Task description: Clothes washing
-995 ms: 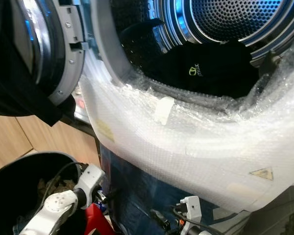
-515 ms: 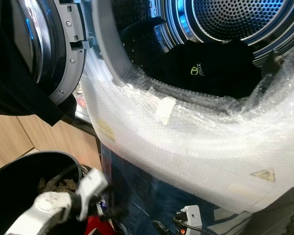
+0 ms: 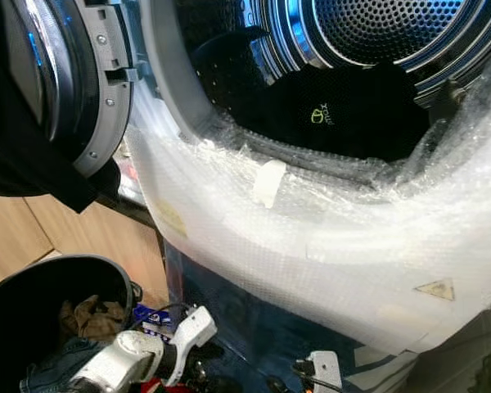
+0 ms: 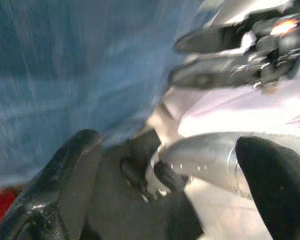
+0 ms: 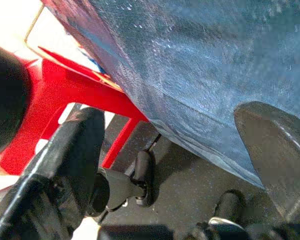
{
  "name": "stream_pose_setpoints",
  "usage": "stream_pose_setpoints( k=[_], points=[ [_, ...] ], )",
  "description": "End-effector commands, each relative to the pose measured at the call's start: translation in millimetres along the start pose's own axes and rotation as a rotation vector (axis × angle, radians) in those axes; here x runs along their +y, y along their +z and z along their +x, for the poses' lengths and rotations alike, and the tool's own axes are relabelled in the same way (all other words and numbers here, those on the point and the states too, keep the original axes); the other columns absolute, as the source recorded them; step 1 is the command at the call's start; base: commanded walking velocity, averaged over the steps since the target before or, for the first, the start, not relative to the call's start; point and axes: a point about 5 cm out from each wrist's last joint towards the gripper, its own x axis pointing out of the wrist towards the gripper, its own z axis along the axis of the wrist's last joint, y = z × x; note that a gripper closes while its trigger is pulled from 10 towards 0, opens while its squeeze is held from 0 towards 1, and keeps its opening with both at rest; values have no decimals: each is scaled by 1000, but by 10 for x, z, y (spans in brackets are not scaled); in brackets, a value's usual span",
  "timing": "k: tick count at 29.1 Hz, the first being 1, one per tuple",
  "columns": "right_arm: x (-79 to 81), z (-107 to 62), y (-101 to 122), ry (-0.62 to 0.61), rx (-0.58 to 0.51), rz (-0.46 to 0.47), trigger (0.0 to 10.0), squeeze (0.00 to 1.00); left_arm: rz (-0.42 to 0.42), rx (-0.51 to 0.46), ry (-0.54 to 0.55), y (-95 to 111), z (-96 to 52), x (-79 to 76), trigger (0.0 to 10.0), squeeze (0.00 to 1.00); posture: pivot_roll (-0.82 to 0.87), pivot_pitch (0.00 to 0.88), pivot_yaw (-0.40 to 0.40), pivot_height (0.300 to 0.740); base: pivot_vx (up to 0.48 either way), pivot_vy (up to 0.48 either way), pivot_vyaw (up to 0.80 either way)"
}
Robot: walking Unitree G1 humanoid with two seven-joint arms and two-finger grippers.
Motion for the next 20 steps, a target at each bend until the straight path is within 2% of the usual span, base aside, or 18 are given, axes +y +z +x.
stream_pose_setpoints(
  k=[1,5,6,7,14,15,20],
  points=[
    [-14,4,1,-26,-2,3,10000,0,-48,25,39,-98,14,34,10000,0,-6,0,9,740,0,0,0],
    [-44,-2,-20,-66,8,14,10000,0,-110,53,127,-228,47,62,10000,0,-7,0,7,740,0,0,0],
    [-87,-19,-44,-107,21,22,10000,0,-138,77,221,-337,46,94,10000,0,0,0,2,740,0,0,0],
    [-100,-24,-50,-120,22,28,10000,0,-153,82,252,-374,39,107,10000,0,1,0,0,740,0,0,0],
    [-142,-43,-84,-170,39,19,10000,0,-188,104,445,-546,-67,219,10000,0,4,0,1,740,0,0,0],
    [-168,-51,-89,-206,39,34,10000,0,-205,98,514,-573,-115,267,10000,0,11,0,-3,740,0,0,0],
    [-206,-64,-105,-269,50,35,10000,0,-227,107,598,-643,-202,332,10000,0,17,0,-4,740,0,0,0]
  ],
)
